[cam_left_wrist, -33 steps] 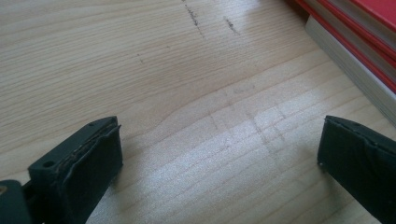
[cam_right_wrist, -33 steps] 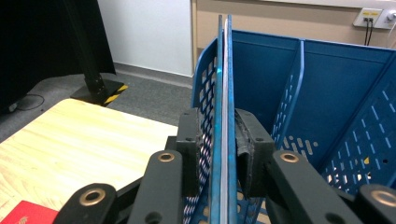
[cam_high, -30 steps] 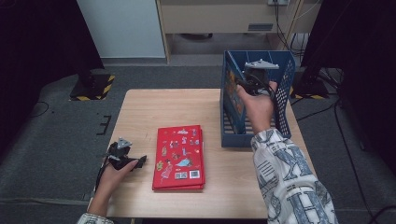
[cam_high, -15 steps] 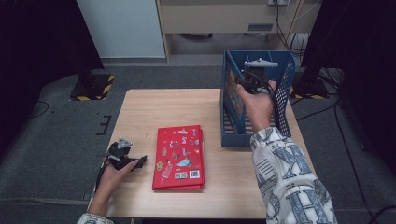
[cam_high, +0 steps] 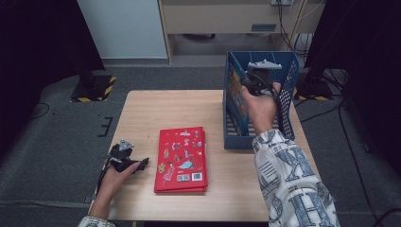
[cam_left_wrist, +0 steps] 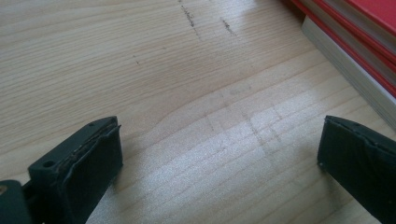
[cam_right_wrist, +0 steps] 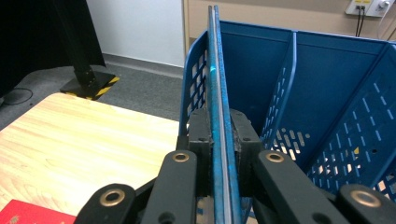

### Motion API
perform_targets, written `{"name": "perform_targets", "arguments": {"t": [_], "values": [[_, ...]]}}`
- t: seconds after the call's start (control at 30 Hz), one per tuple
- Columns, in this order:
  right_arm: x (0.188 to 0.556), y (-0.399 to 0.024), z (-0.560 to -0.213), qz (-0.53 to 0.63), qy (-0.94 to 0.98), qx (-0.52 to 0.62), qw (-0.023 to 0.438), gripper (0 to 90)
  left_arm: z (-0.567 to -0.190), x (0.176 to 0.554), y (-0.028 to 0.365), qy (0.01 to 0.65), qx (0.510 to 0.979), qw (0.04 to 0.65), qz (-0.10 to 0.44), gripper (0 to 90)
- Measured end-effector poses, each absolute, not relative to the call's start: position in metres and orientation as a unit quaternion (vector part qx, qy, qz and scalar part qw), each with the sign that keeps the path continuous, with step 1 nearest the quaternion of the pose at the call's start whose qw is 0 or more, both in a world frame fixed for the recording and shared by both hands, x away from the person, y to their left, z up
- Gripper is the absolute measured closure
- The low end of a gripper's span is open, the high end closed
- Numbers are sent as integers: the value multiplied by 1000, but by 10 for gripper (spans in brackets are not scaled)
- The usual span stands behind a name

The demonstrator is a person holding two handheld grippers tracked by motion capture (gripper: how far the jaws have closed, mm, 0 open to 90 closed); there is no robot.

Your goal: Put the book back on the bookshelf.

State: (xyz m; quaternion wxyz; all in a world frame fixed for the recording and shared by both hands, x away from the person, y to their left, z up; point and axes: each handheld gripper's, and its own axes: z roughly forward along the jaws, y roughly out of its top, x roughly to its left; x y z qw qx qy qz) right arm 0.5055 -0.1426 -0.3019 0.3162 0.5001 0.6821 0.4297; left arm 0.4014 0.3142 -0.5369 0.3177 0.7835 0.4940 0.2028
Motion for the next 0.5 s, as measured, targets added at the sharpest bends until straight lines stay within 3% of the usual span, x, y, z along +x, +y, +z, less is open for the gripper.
{"name": "perform_targets", "arguments": {"t": [0.5], "values": [[513,-135,-303,438,661,501,347,826,-537,401,314,492,786,316,202,0]]}}
